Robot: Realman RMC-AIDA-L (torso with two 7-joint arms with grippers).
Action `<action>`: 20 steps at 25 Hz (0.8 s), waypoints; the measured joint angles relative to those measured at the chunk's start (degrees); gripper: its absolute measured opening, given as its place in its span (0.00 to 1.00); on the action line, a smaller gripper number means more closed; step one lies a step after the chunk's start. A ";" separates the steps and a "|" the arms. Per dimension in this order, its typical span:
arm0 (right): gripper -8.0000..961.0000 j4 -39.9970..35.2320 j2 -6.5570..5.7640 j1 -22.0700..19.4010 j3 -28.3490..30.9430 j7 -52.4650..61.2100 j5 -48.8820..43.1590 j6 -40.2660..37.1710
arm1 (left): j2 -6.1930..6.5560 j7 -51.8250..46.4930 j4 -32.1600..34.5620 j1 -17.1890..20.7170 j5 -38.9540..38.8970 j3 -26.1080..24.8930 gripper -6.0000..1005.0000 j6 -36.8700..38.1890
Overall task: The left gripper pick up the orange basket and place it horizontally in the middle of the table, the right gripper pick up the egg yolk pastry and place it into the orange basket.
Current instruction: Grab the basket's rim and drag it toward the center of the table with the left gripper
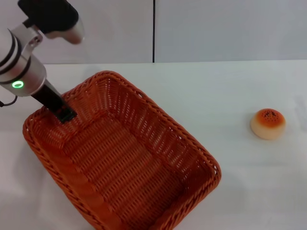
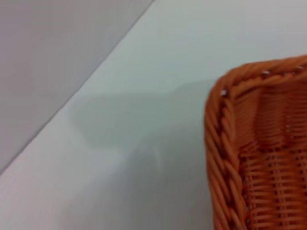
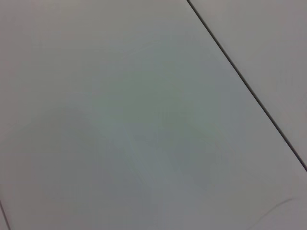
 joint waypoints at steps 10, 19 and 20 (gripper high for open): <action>0.61 -6.24 -0.19 0.36 8.33 5.61 -0.01 2.94 | 0.20 -10.62 -4.79 -2.51 -5.79 -8.27 0.20 0.61; 0.61 -12.81 -0.55 2.44 20.77 8.88 -0.01 -0.96 | 0.22 -19.22 -4.64 -6.35 -5.09 -12.27 0.19 2.75; 0.61 -12.81 -0.55 2.44 20.77 8.88 -0.01 -0.96 | 0.14 -19.84 -4.87 -6.87 -5.02 -12.84 0.19 3.15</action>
